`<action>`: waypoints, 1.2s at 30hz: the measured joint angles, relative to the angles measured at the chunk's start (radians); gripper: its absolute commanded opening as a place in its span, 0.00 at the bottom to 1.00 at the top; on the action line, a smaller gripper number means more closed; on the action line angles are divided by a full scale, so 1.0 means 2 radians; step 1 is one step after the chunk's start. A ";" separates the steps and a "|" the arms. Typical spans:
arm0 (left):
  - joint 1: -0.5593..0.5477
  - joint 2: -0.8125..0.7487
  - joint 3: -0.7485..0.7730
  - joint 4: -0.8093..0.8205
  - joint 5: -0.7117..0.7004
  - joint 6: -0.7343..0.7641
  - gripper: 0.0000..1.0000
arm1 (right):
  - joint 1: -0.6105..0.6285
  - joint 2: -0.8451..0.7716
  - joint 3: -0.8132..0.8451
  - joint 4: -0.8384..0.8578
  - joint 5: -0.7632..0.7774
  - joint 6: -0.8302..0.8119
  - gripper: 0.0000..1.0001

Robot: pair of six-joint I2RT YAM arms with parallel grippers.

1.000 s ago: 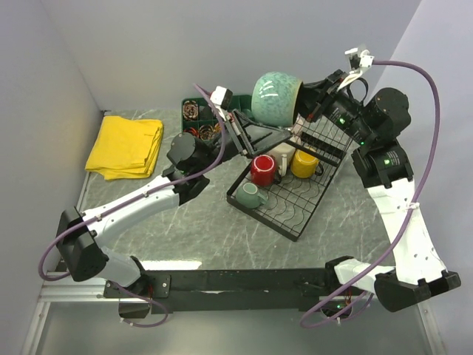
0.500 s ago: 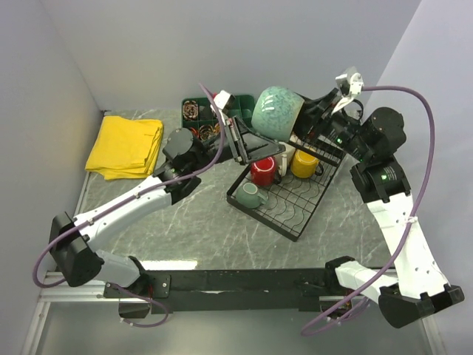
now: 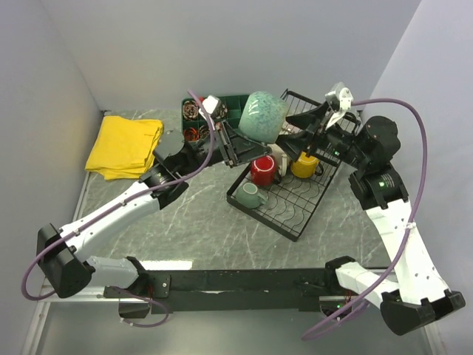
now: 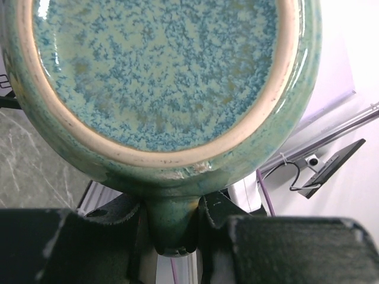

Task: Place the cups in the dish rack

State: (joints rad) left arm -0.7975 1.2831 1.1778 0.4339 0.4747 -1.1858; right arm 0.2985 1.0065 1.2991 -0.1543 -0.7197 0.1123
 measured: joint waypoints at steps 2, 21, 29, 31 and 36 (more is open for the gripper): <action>0.002 -0.004 -0.006 0.001 -0.001 0.000 0.01 | 0.000 -0.007 -0.005 -0.002 0.001 -0.009 0.82; 0.006 -0.044 -0.035 -0.072 -0.023 0.109 0.01 | -0.103 -0.125 -0.021 -0.212 0.029 -0.153 0.88; -0.025 -0.021 -0.046 -0.136 -0.057 0.206 0.01 | -0.178 -0.153 -0.015 -0.241 0.027 -0.157 0.88; -0.040 -0.006 -0.047 -0.146 -0.072 0.233 0.01 | -0.192 -0.153 -0.014 -0.242 0.023 -0.155 0.88; -0.076 0.033 -0.047 -0.167 -0.106 0.285 0.01 | -0.239 -0.159 -0.015 -0.242 0.003 -0.143 0.88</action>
State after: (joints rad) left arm -0.9489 1.3495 1.0828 0.1005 0.2623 -0.6159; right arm -0.1795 0.6880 1.2694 -0.6384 -0.7143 -0.1738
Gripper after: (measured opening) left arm 0.277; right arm 0.881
